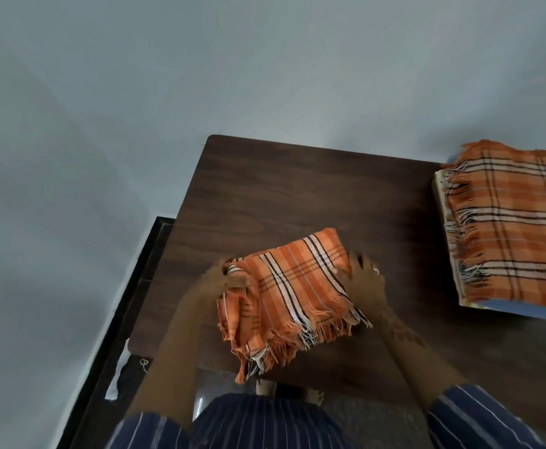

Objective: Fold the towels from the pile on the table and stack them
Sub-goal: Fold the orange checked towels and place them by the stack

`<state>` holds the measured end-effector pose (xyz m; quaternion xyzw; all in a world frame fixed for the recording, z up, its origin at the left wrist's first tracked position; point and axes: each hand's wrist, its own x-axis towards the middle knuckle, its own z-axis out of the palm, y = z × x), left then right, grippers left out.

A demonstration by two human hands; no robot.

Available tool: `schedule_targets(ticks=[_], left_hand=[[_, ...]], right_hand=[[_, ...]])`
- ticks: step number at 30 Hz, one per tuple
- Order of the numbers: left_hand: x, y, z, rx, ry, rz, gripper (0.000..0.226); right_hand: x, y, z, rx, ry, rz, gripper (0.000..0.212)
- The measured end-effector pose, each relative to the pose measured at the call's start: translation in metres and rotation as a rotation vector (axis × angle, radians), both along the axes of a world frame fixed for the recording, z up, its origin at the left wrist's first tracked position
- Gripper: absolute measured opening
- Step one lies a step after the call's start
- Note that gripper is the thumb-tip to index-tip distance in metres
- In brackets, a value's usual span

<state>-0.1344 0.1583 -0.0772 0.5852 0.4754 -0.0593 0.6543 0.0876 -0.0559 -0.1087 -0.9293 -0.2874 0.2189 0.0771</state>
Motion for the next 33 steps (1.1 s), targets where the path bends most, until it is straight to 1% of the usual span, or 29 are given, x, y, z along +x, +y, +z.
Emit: schedule_targets(ticks=[1, 3, 5, 7, 8, 10, 11, 12, 14, 16, 18, 21, 22, 23, 25, 27, 29, 31, 33], left_hand=[[-0.001, 0.008, 0.002, 0.111, 0.095, -0.077, 0.057], [-0.004, 0.02, 0.002, 0.368, 0.249, -0.162, 0.044], [-0.004, 0.021, 0.006, 0.661, 0.423, -0.168, 0.033], [0.004, 0.014, 0.013, 0.867, 0.562, -0.127, 0.029], [0.011, 0.008, 0.017, 0.97, 0.585, -0.117, 0.03], [0.029, -0.014, 0.022, 1.141, 0.512, -0.133, 0.032], [0.038, -0.032, 0.023, 1.152, 0.457, -0.17, 0.037], [0.046, -0.054, 0.017, 1.11, 0.426, -0.24, 0.046], [0.052, -0.097, -0.007, 1.044, 0.404, -0.415, 0.06], [0.038, -0.121, -0.032, 1.026, 0.392, -0.497, 0.065], [0.015, -0.114, -0.053, 1.065, 0.447, -0.515, 0.071], [-0.019, -0.081, -0.063, 1.014, 0.574, -0.36, 0.078], [-0.028, -0.071, -0.065, 1.001, 0.606, -0.345, 0.079], [-0.031, -0.064, -0.065, 1.016, 0.627, -0.363, 0.079], [-0.026, -0.058, -0.06, 1.029, 0.623, -0.382, 0.079], [-0.005, -0.06, -0.051, 1.007, 0.588, -0.267, 0.071], [0.017, -0.06, -0.044, 0.921, 0.56, -0.225, 0.061], [0.032, -0.049, -0.043, 0.904, 0.58, -0.256, 0.057], [0.046, -0.025, -0.04, 0.934, 0.617, -0.262, 0.06]], right_hand=[[0.0, -0.001, -0.003, 0.027, -0.004, -0.021, 0.059], [-0.002, 0.001, -0.003, 0.107, -0.021, -0.074, 0.051], [-0.006, 0.003, 0.002, 0.119, -0.015, -0.133, 0.044], [-0.01, 0.006, 0.008, 0.06, -0.089, -0.158, 0.046], [-0.014, 0.008, 0.012, 0.053, -0.155, -0.136, 0.05], [-0.024, 0.018, 0.02, 0.164, -0.265, -0.001, 0.059], [-0.031, 0.025, 0.023, 0.221, -0.275, 0.109, 0.061], [-0.039, 0.033, 0.023, 0.234, -0.263, 0.229, 0.061], [-0.05, 0.044, 0.013, 0.162, -0.193, 0.418, 0.068], [-0.05, 0.041, -0.006, 0.063, -0.193, 0.503, 0.081], [-0.04, 0.033, -0.021, 0.038, -0.238, 0.463, 0.082], [-0.024, 0.017, -0.026, 0.041, -0.23, 0.244, 0.087], [-0.022, 0.016, -0.025, 0.042, -0.234, 0.203, 0.089], [-0.021, 0.018, -0.023, 0.041, -0.245, 0.193, 0.088], [-0.027, 0.026, -0.016, 0.061, -0.275, 0.251, 0.08], [-0.028, 0.04, -0.01, 0.09, -0.278, 0.367, 0.075], [-0.023, 0.052, -0.008, 0.038, -0.225, 0.443, 0.072], [-0.015, 0.059, -0.005, -0.046, -0.191, 0.388, 0.067], [-0.008, 0.066, 0.005, -0.143, -0.184, 0.247, 0.064]])
